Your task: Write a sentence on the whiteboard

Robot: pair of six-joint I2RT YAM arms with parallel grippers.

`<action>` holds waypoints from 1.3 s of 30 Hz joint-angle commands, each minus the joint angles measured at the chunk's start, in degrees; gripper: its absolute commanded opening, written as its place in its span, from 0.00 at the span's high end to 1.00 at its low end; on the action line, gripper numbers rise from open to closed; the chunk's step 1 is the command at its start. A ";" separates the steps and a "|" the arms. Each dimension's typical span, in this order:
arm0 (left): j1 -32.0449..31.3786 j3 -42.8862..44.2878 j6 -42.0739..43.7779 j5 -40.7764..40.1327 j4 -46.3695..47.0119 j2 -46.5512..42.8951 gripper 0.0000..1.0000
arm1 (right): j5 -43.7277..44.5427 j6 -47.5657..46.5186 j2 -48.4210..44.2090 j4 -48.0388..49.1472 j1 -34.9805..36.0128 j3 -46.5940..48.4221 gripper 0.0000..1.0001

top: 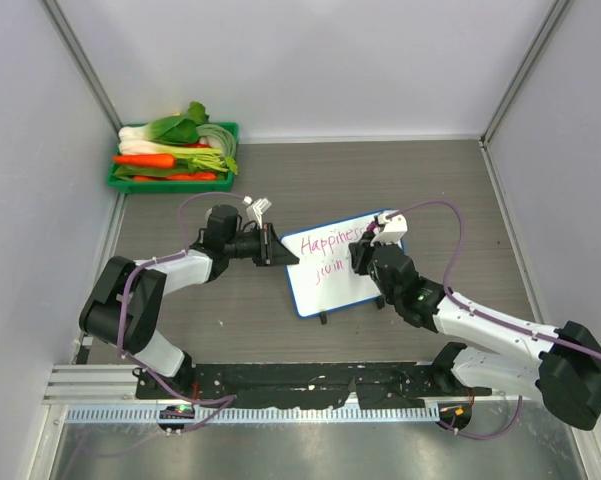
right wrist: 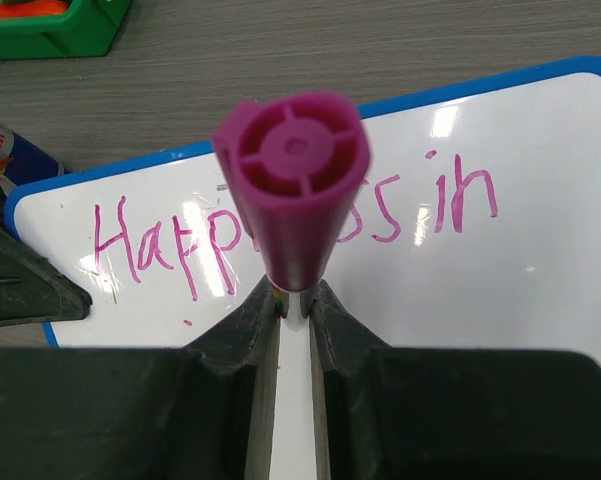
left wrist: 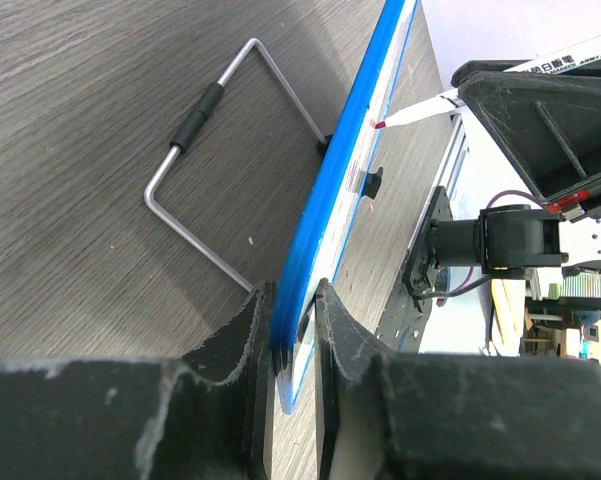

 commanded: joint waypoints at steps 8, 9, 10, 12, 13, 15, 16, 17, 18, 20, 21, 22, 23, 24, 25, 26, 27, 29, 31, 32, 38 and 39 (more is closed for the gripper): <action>-0.48 -0.53 4.83 -8.33 -5.20 2.44 1.00 | -2.21 -0.17 0.88 3.02 -0.43 0.45 0.98; -0.66 -0.53 4.83 -8.33 -5.20 2.44 1.00 | -2.39 -0.08 0.79 2.84 -0.43 0.36 0.98; -0.57 -0.53 4.83 -8.33 -5.29 2.44 1.00 | -2.56 -0.16 0.61 2.58 -0.43 0.10 0.99; -0.57 -0.53 4.83 -8.24 -5.20 2.44 1.00 | -2.74 0.10 0.26 1.88 -0.34 -0.43 0.99; -0.66 -0.53 4.92 -8.33 -5.20 2.44 1.00 | -3.09 0.10 -0.09 1.70 -0.43 -0.60 0.98; -0.48 -0.62 4.92 -8.33 -5.29 2.44 1.00 | -3.35 0.19 -0.53 0.82 -0.43 -1.22 0.99; -0.57 -0.53 4.83 -8.33 -5.20 2.44 1.00 | -3.36 0.19 -0.53 0.21 -0.51 -1.57 0.99; -0.48 -0.53 4.83 -8.33 -5.20 2.36 1.00 | -3.53 0.27 -0.96 0.12 -0.43 -1.83 0.99; -0.48 -0.53 4.92 -8.33 -5.20 2.44 1.00 | -3.62 0.45 -1.40 -0.23 -0.43 -2.27 0.99; -0.57 -0.53 4.83 -8.33 -5.20 2.44 1.00 | -3.71 0.71 -2.02 -0.67 -0.51 -2.89 0.99; -0.57 -0.44 4.92 -8.33 -5.20 2.44 1.00 | -3.53 0.80 -2.20 -0.76 -0.43 -3.15 0.99; -0.48 -0.53 4.92 -8.24 -5.20 2.44 1.00 | -3.36 0.98 -2.37 -0.85 -0.43 -3.33 0.99; -0.66 -0.62 4.83 -8.33 -5.20 2.44 1.00 | -3.09 0.98 -2.55 -0.94 -0.43 -3.42 0.99; -0.48 -0.62 4.92 -8.33 -5.20 2.53 1.00 | -2.66 1.06 -2.81 -0.85 -0.51 -3.59 0.99; -0.66 -0.44 4.83 -8.33 -5.20 2.53 1.00 | -2.48 0.98 -2.81 -0.76 -0.43 -3.59 0.99; -0.57 -0.53 4.83 -8.33 -5.20 2.53 1.00 | -2.04 0.98 -2.73 -0.76 -0.43 -3.51 0.99; -0.57 -0.62 4.92 -8.33 -5.20 2.53 1.00 | -1.95 0.89 -2.64 -0.59 -0.43 -3.33 0.99; -0.57 -0.53 4.92 -8.33 -5.20 2.53 1.00 | -1.25 0.71 -2.38 -0.24 -0.43 -2.89 0.99; -0.48 -0.53 4.92 -8.33 -5.20 2.53 1.00 | -0.90 0.45 -2.02 0.03 -0.34 -2.28 0.99; -0.48 -0.62 4.83 -8.33 -5.29 2.53 1.00 | -0.63 0.28 -1.76 0.03 -0.43 -2.01 0.99; -0.57 -0.53 4.92 -8.33 -5.29 2.44 1.00 | 1.12 -1.48 -0.88 -0.50 -0.43 -0.08 0.99; -0.57 -0.53 4.92 -8.33 -5.38 2.44 1.00 | 1.30 -1.57 -1.06 -0.50 -0.43 0.18 0.99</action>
